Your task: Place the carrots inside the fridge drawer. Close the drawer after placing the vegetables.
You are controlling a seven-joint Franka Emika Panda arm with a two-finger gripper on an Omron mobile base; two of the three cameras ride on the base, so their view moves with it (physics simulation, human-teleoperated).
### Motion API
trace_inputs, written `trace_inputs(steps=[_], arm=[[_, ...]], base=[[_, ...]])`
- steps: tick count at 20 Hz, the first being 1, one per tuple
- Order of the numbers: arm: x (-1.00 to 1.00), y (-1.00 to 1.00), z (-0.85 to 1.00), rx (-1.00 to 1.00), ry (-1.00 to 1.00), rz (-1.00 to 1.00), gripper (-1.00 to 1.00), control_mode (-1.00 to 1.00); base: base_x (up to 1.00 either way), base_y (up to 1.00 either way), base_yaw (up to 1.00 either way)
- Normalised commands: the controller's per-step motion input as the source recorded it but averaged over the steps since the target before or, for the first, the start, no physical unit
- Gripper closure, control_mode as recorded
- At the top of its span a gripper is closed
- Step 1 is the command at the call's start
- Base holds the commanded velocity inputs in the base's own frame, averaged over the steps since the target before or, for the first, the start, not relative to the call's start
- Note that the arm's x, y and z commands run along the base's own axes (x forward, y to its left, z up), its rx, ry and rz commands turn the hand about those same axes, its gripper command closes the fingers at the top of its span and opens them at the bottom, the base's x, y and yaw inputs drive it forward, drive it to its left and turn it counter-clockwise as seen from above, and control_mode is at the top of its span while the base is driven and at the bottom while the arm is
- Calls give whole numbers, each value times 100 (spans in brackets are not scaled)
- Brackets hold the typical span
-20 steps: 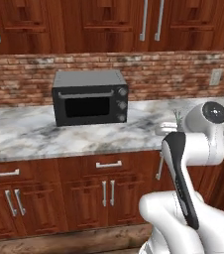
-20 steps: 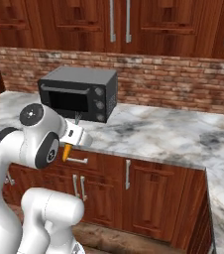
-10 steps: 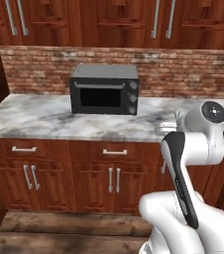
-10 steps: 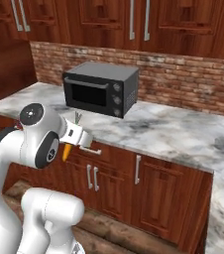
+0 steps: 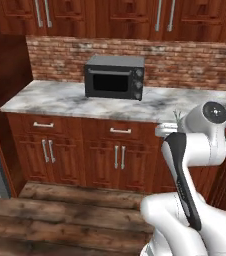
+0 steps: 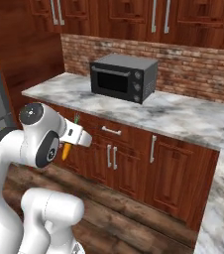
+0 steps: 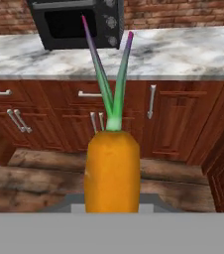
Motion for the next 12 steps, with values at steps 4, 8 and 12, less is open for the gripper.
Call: trace_inputs(steps=[4, 8, 12], arm=[[0, 0, 0, 0, 0, 0, 100, 100], [0, 0, 0, 0, 0, 0, 100, 100], [0, 0, 0, 0, 0, 0, 100, 100]], base=[[-83, 32, 9], [-71, 59, 0], [-69, 59, 0]])
